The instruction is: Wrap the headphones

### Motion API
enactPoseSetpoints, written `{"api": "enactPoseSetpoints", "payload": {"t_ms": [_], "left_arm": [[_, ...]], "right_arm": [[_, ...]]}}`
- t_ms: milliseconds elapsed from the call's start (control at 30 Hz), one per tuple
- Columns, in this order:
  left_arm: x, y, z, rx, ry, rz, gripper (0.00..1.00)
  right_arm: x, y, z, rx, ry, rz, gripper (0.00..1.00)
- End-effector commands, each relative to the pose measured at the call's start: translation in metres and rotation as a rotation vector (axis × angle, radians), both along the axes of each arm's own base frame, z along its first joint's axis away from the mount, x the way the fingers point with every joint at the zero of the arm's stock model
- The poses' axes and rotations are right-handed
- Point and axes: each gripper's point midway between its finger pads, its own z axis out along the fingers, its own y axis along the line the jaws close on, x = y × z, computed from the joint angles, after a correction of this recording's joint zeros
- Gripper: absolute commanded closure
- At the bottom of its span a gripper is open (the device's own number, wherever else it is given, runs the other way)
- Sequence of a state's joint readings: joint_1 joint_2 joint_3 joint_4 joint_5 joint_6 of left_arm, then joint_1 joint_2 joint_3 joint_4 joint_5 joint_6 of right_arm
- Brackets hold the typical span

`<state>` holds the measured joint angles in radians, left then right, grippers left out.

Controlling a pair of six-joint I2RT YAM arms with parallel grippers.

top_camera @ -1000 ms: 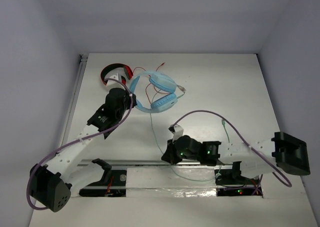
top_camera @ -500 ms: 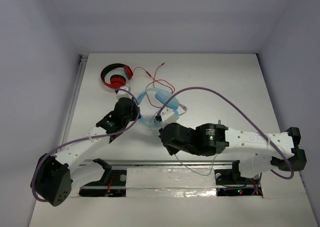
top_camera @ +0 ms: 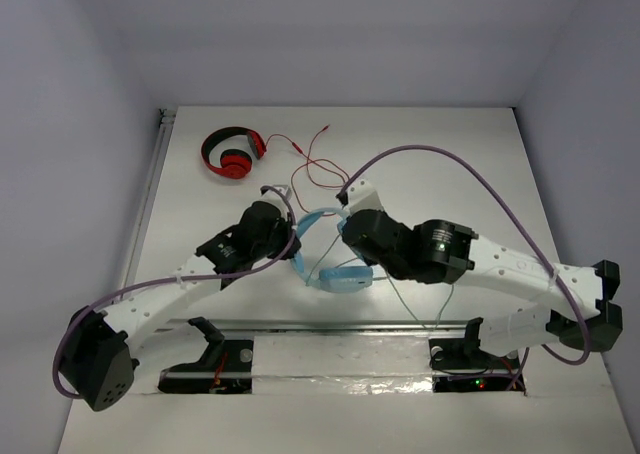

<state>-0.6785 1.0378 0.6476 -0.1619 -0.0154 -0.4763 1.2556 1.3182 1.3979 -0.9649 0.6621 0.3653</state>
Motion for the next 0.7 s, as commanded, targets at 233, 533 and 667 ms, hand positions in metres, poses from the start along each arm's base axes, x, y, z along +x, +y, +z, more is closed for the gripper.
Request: {"api": "enactPoseSetpoints", "payload": {"t_ms": [233, 533, 667], "left_arm": [[-0.014, -0.049, 0.048, -0.125, -0.048, -0.199, 1.00], [-0.019, -0.039, 0.080, -0.138, -0.099, -0.188, 1.00], [-0.018, -0.039, 0.096, -0.142, -0.121, -0.210, 1.00]], "right_arm": [[0.048, -0.027, 0.032, 0.061, -0.205, -0.116, 1.00], [0.066, -0.048, 0.032, 0.241, -0.246, -0.222, 1.00], [0.068, -0.048, 0.026, 0.379, -0.230, -0.230, 1.00]]}}
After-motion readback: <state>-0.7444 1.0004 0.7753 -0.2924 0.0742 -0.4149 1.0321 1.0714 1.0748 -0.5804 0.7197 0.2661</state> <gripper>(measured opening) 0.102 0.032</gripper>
